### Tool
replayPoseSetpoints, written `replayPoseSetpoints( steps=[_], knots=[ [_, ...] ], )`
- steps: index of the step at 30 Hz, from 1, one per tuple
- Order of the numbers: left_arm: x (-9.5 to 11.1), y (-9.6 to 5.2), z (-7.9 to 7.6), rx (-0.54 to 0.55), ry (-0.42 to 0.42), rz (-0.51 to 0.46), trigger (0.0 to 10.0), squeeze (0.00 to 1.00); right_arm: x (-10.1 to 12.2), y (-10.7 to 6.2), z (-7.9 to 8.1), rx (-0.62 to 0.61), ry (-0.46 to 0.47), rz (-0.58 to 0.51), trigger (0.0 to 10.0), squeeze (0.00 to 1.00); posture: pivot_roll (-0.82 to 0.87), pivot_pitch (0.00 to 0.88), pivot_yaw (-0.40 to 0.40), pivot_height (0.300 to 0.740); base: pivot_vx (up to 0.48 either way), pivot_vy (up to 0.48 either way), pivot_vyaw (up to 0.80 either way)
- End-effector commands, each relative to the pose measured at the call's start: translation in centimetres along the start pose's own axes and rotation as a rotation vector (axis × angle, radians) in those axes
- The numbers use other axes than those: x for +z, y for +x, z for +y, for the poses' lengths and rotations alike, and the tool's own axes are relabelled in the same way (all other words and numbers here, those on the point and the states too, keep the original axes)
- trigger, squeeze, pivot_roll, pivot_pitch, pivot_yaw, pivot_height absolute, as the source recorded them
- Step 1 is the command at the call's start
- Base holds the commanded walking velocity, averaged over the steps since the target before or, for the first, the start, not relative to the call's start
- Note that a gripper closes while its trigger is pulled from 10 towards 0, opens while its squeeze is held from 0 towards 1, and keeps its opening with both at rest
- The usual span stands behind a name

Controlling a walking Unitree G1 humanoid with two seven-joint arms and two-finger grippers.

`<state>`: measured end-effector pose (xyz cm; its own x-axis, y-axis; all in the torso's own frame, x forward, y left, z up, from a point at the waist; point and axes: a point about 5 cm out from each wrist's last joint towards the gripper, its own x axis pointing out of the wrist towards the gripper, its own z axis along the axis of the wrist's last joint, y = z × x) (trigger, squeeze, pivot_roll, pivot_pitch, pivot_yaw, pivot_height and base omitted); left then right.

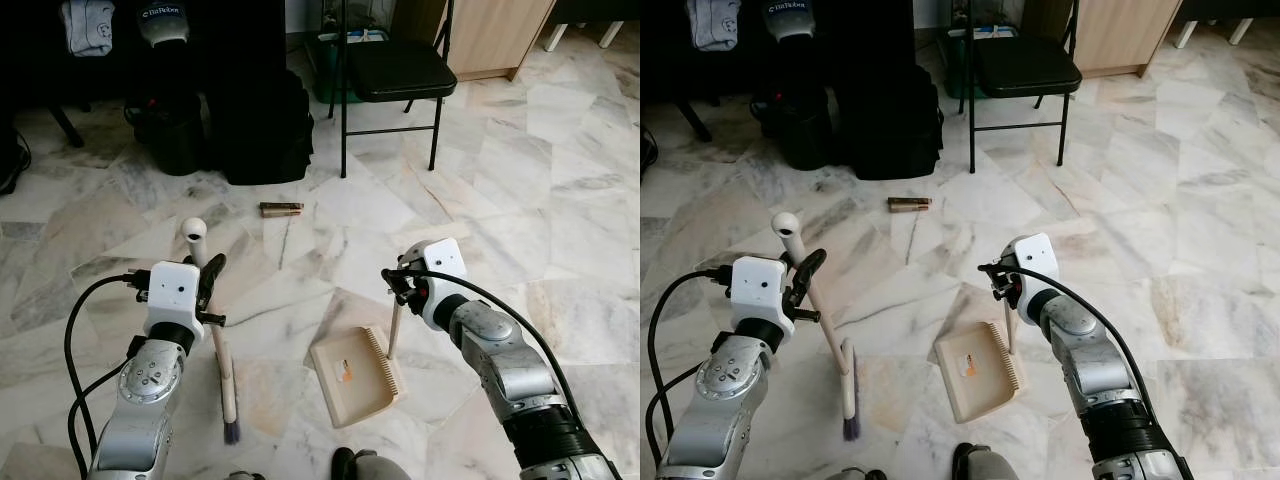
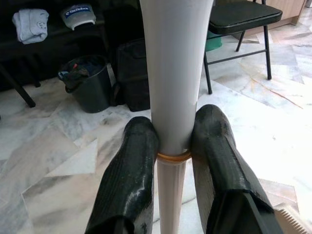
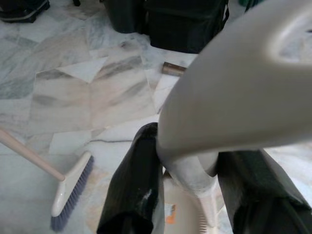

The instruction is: Sweep floor

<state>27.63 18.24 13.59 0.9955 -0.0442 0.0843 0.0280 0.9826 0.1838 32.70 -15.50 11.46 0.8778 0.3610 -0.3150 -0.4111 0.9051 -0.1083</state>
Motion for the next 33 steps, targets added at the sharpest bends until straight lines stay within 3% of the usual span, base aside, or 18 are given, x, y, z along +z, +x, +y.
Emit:
replayPoseSetpoints(
  steps=[1, 13, 16, 17, 21, 26, 33],
  knots=[
    [0.0, -0.1, -0.2, -0.007, 0.003, -0.005, 10.0, 0.0, 0.8, -0.1, 0.4, 0.019, 0.006, -0.047, 0.0, 0.0, -0.04, 0.207, -0.04, 0.74, 0.0, 0.0, 0.0],
    [-0.4, -0.4, 0.4, 0.045, -0.001, -0.003, 10.0, 0.0, 3.8, -0.1, -0.2, -0.124, 0.03, -0.233, 0.0, 0.0, -0.04, 0.191, -0.036, 0.74, 0.0, 0.0, 0.0],
    [-0.4, -0.3, 0.6, 0.054, 0.001, -0.003, 10.0, 0.0, 3.7, -0.1, 0.1, -0.119, 0.033, -0.235, 0.0, 0.0, -0.04, 0.185, -0.035, 0.74, 0.0, 0.0, 0.0],
    [-0.5, -0.3, 0.8, 0.073, 0.005, -0.003, 10.0, 0.0, 3.6, -0.1, 0.3, -0.121, 0.038, -0.231, 10.0, 0.0, -0.04, 0.181, -0.035, 0.74, 0.0, 0.0, 0.0],
    [-0.5, -0.3, 1.2, 0.111, 0.003, -0.014, 10.0, 0.0, 3.6, -0.1, 0.2, -0.147, 0.053, -0.243, 10.0, 0.0, -0.04, 0.176, -0.035, 0.74, 0.0, 0.0, 0.0],
    [0.3, -0.5, 1.5, 0.147, -0.031, -0.073, 10.0, 0.0, 4.3, -0.4, -0.3, -0.233, 0.137, -0.322, 10.0, 0.0, -0.04, 0.16, -0.037, 0.74, 0.0, 0.0, 0.0],
    [0.3, -0.5, 1.4, 0.153, -0.048, -0.069, 10.0, 0.0, 4.2, -0.5, 0.1, -0.274, 0.175, -0.347, 10.0, 0.0, -0.04, 0.145, -0.036, 0.74, 0.0, 0.0, 0.0]
  ],
)
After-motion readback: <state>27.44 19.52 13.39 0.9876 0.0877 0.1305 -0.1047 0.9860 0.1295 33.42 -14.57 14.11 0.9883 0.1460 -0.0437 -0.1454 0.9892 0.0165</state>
